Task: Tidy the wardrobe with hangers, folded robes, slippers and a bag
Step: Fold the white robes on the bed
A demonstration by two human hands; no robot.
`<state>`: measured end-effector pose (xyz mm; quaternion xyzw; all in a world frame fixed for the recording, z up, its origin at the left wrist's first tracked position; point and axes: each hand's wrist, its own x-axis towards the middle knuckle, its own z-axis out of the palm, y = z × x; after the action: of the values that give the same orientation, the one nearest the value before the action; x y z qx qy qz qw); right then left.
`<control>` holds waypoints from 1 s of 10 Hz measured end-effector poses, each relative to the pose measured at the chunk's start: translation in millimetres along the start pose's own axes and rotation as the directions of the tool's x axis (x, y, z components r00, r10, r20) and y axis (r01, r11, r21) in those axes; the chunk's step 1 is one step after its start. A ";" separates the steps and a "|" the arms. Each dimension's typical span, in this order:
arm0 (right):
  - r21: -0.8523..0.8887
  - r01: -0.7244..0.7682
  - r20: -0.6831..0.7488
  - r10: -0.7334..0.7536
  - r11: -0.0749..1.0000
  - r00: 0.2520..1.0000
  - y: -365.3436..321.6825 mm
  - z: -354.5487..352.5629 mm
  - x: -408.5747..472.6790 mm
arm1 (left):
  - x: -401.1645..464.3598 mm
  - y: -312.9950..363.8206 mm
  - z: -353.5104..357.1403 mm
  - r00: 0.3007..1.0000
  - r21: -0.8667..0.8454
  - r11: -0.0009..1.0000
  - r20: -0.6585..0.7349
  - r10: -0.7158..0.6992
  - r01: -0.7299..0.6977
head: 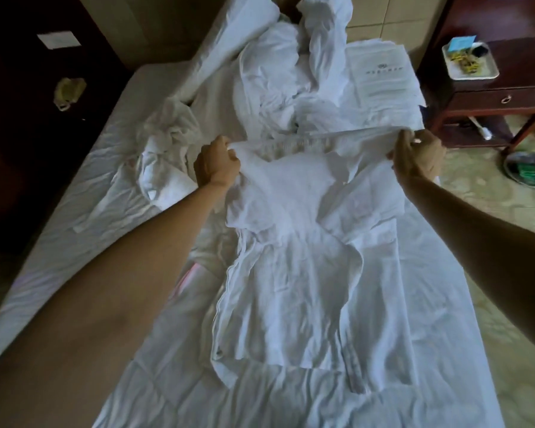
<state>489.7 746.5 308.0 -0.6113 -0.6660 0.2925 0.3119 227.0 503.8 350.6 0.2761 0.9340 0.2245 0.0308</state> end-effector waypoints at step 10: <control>-0.251 -0.530 0.351 0.587 0.810 0.730 348.1 43.1 -348.1 | -300.2 -301.2 245.0 0.732 -0.139 0.903 0.641 -0.231 0.407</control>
<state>696.5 427.6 -7.9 -0.7266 -0.5192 0.4496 0.0199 374.2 218.5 -20.6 0.1606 0.8672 0.2397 0.4058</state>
